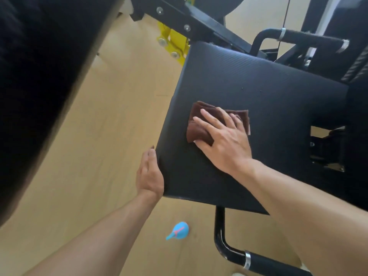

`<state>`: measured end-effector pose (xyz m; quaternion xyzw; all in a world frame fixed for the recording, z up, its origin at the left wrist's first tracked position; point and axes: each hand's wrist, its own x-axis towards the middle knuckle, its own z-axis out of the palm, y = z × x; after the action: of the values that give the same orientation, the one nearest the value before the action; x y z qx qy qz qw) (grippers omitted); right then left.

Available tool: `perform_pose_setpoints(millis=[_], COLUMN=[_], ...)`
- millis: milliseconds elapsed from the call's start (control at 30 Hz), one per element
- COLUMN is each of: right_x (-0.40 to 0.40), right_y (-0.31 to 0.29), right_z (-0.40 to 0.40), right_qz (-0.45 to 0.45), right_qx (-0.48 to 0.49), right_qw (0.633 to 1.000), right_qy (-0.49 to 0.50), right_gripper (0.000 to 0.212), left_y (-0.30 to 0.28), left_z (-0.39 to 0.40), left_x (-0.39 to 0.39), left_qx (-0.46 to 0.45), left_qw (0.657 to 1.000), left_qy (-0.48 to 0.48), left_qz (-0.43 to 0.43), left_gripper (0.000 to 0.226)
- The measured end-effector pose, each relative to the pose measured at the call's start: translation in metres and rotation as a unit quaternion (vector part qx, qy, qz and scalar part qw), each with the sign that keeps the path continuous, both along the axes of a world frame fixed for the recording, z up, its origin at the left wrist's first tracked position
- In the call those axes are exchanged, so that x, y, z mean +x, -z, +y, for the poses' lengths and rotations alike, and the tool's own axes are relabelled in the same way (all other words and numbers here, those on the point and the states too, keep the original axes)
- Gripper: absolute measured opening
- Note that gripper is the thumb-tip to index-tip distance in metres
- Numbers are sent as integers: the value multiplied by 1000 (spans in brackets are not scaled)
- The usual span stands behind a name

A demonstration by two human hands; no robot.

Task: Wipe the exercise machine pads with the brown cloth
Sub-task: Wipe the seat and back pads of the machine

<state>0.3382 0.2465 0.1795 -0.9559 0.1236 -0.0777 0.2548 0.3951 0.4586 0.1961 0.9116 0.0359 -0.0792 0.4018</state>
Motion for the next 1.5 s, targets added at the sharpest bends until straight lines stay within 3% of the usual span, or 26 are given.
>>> perform_pose_setpoints(millis=[133, 200, 267, 367, 433, 467, 533, 600, 667, 733, 833, 967, 1100, 1167, 1233, 1367, 1500], right_x=[-45, -67, -72, -54, -25, -6, 35, 70, 80, 62, 12, -44, -46, -43, -40, -43, -58], right_y=[-4, 4, 11, 11, 12, 9, -7, -21, -26, -29, -32, -12, 11, 15, 21, 33, 39], right_z=[53, 71, 73, 58, 37, 24, -1, -7, 10, 31, 53, 64, 53, 41, 16, -54, -81], right_qz=[-76, -85, -85, -107, -118, -116, -56, 15, 11, -20, -42, -53, -83, -105, -101, -32, 16], right_qx=[-25, -74, -98, -118, -124, -97, 6, 88, 66, 34, 12, -13, -66, -54, -52, -27, 54], right_qw=[980, 959, 951, 937, 952, 974, 998, 988, 996, 997, 973, 959, 954, 966, 985, 997, 981], right_qy=[-184, -260, -281, -310, -252, -171, 30, 127, 65, -66, -225, -278, -279, -232, -129, 72, 186], right_gripper=[56, 56, 57, 54, 56, 56, 50, 49, 50, 51, 54, 59, 53, 51, 52, 56, 59], left_y=[1, 6, 18, 19, 12, 9, 7, 7, 9, 9, 6, 1, 3, 3, 4, 1, -11], left_z=[3, 7, 15, 17, 11, 9, 7, 7, 8, 7, 4, -1, -6, -6, -6, -6, -22], left_x=[2, 5, 11, 11, 8, 6, 3, 2, 3, 2, -3, -5, -10, -13, -16, -14, -20], left_qx=[-65, -104, -117, -122, -109, -100, -87, -85, -95, -129, -142, -147, -7, 99, 193, 280, 332], left_qw=[997, 991, 987, 986, 990, 992, 993, 994, 992, 986, 971, 952, 977, 970, 945, 895, 771], left_qy=[-29, -55, -58, -68, -68, -62, -53, -53, -61, -102, -187, -261, -185, -115, -48, 79, 355], left_qz=[23, 60, 92, 90, 61, 53, 50, 55, 53, 35, -52, -65, -106, -189, -260, -337, -411], left_gripper=[68, 59, 50, 66, 79, 82, 81, 77, 74, 69, 54, 57, 61, 65, 58, 48, 49])
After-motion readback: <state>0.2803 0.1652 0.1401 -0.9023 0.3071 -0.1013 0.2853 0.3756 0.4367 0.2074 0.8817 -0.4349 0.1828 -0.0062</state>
